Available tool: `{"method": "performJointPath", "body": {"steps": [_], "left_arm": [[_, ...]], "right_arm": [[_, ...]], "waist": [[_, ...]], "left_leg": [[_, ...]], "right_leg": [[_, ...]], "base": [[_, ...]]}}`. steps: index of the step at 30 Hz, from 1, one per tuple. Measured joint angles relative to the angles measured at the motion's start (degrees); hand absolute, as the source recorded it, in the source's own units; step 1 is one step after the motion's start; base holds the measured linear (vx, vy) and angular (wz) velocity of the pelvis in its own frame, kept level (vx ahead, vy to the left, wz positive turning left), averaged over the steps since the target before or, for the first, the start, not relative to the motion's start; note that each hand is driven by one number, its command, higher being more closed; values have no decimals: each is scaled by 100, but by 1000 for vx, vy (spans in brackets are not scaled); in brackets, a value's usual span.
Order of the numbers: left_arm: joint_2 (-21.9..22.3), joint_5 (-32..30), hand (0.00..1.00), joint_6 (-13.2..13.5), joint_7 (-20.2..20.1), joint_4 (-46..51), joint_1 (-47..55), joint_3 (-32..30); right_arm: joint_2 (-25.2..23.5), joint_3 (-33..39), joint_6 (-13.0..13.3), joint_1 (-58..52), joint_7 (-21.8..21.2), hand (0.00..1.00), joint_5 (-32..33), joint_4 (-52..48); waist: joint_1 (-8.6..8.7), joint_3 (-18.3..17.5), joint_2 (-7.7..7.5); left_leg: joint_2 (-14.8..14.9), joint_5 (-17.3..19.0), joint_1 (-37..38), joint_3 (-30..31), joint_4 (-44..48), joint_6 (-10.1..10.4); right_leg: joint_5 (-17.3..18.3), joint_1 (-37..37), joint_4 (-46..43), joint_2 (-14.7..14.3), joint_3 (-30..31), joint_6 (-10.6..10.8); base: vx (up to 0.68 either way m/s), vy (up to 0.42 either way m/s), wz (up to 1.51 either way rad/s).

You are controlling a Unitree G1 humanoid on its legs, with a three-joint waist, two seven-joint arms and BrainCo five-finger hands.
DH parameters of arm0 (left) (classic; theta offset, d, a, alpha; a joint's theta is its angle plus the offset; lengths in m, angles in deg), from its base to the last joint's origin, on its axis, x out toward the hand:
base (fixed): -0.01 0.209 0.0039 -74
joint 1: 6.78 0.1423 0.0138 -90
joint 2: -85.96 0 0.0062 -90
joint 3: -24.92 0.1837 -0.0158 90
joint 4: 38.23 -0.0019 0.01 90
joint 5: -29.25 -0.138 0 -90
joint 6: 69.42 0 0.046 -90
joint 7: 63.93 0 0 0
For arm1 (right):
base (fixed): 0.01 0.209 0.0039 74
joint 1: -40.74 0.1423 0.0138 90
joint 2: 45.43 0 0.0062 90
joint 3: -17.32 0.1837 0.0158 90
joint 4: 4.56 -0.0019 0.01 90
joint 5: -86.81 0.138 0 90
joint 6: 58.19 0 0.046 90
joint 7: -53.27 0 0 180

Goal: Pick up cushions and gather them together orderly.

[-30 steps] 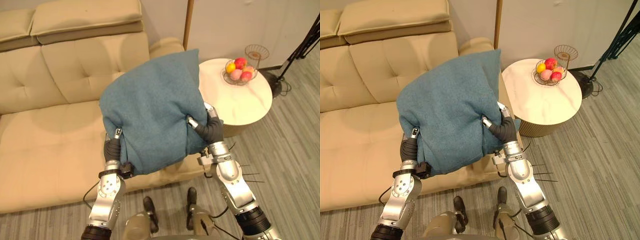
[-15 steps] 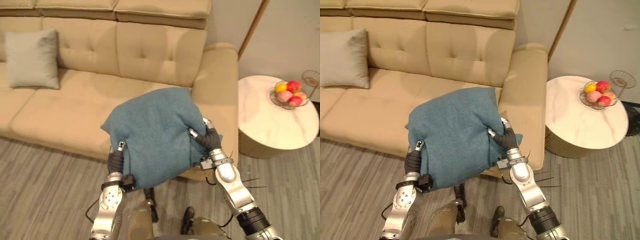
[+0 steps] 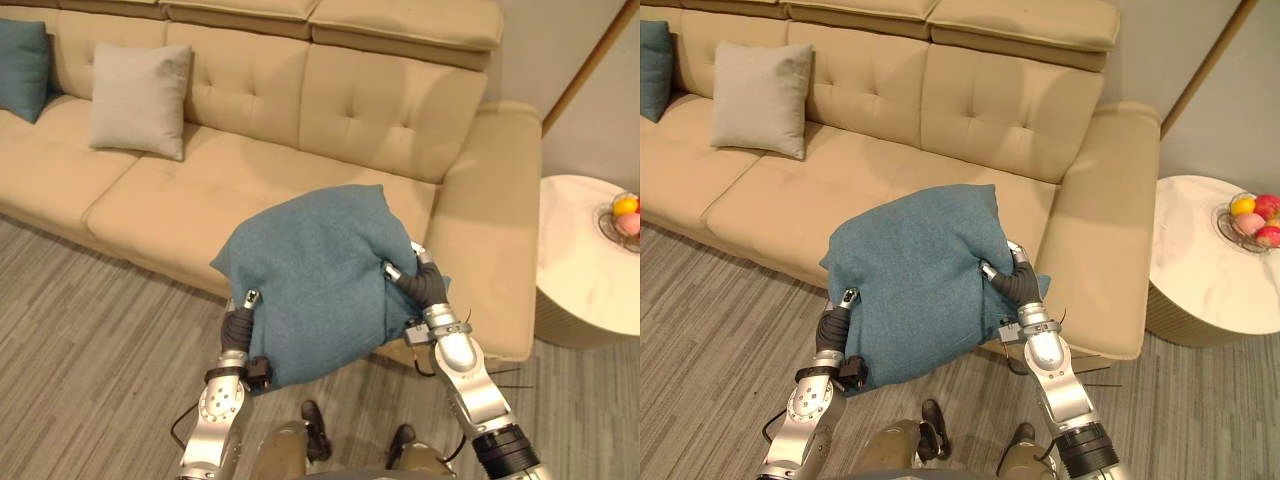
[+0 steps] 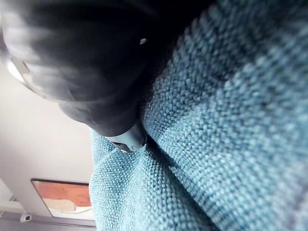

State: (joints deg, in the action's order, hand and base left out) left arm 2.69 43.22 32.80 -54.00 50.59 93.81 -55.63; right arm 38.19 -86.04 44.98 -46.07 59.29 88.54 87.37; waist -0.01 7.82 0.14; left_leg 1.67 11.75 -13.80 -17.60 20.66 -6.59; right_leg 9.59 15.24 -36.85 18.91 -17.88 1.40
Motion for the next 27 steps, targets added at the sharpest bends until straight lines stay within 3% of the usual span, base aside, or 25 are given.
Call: {"method": "performJointPath", "body": {"steps": [3, 5, 6, 8, 9, 11, 12, 13, 15, 16, 17, 18, 20, 22, 26, 27], "left_arm": [[-74, 2, 100, -1, 1, 2, 0, 13], [-78, 3, 100, -1, 1, -7, -38, 38], [-91, 6, 100, -2, 2, -18, -60, 75], [-101, -1, 100, -3, -2, -47, -57, 186], [-104, -11, 100, 3, -21, -50, -62, 220], [61, -12, 100, 1, -97, -169, -100, 237], [94, -8, 100, -3, -120, -208, -127, 244], [147, -6, 100, -20, -169, -373, -221, 245], [137, 3, 100, -59, -221, -527, -277, 351], [179, -13, 100, -57, -254, -533, -476, 389], [226, -13, 100, -57, -254, -531, -454, 392], [230, -14, 100, -55, -255, -541, -456, 394], [128, -14, 100, -76, -253, -608, -544, 391], [90, -15, 100, -83, -242, -611, -495, 379], [8, -46, 100, -52, -229, -480, -265, 311], [-27, -121, 100, -55, -227, -477, -262, 281]], "right_arm": [[-20, -2, -1, -16, -19, 100, -1, 4], [-11, 30, -1, -31, -19, 100, 3, 4], [0, 56, -1, -67, -18, 100, 8, 3], [42, 126, 1, -286, -18, 100, 49, -34], [37, 187, 1, -426, -25, 100, 58, -53], [116, 308, -4, -440, -88, 100, 62, -47], [141, 340, -7, -463, -96, 100, 62, -46], [218, 355, -19, -513, -96, 100, 63, -49], [250, 435, -26, -585, -96, 100, 101, -101], [211, 669, -24, -611, -94, 100, 110, -289], [215, 665, -24, -622, -103, 100, 109, -291], [262, 666, -17, -618, -115, 100, 108, -294], [51, 694, -28, -733, -106, 100, 108, -287], [-102, 692, -31, -779, -112, 100, 105, -281], [-199, 550, -31, -639, -140, 100, 102, -112], [-225, 530, -32, -584, -134, 100, 100, 5]], "waist": [[57, -9, -15], [137, -8, -14], [196, -13, -22], [314, -121, -81], [354, -226, -175], [407, -246, 106], [396, -248, 148], [381, -237, 165], [307, -234, 154], [207, -235, 155], [201, -260, 265], [199, -279, 468], [313, -284, 193], [297, -290, 73], [212, -294, 81], [215, -302, 63]], "left_leg": [[-8, 146, 290, 241, -16, -101], [-98, 215, 562, 369, -122, 22], [-155, 226, 704, 414, -185, 73], [-306, 349, 989, 499, -221, 257], [-370, 453, 1044, 517, -113, 437], [-27, 557, 794, 487, 539, 683], [177, 472, 593, 315, 1086, 828], [486, 140, 314, 78, 1998, 1139], [893, 258, 82, -240, 2760, 1018], [927, 322, -462, 381, 1274, 947], [941, -183, -284, 683, 216, 1184], [1131, -1078, -190, 900, -312, 1314], [831, -1010, -85, 759, -332, 1222], [627, -1005, 19, 765, -355, 1219], [660, -692, 285, 358, -566, 1197], [747, -663, 321, 96, -631, 1239]], "right_leg": [[335, 312, -34, -331, 60, 109], [292, 661, 402, -583, 66, 131], [183, 763, 760, -690, 93, 180], [-293, 721, 1037, -833, 226, 6], [-556, 576, 1238, -927, 211, -263], [-508, 369, 1345, -1091, 21, -359], [-465, 224, 1489, -1187, -35, -390], [-464, -117, 1784, -1300, -35, -392], [-461, -615, 2177, -1385, 103, -396], [-461, -905, 2512, -1182, 937, -181], [-457, -903, 2475, -1234, 1071, -19], [-283, -963, 2459, -1377, 1209, 305], [-271, -836, 2388, -1053, 1350, 340], [-408, -830, 2522, -908, 1671, 541], [-719, -663, 2985, -1000, 2450, 624], [-876, -501, 3078, -1076, 2654, 508]], "base": [[251, 18, 45], [289, 10, 43], [313, -5, 59], [443, -65, 72], [462, -111, 58], [444, -115, 34], [422, -102, 11], [413, -89, -5], [566, 75, -81], [610, 274, -181], [595, 514, -207], [196, 340, -92], [159, 284, -44], [83, 218, -50], [-12, 83, -100], [-86, 35, -135]]}}
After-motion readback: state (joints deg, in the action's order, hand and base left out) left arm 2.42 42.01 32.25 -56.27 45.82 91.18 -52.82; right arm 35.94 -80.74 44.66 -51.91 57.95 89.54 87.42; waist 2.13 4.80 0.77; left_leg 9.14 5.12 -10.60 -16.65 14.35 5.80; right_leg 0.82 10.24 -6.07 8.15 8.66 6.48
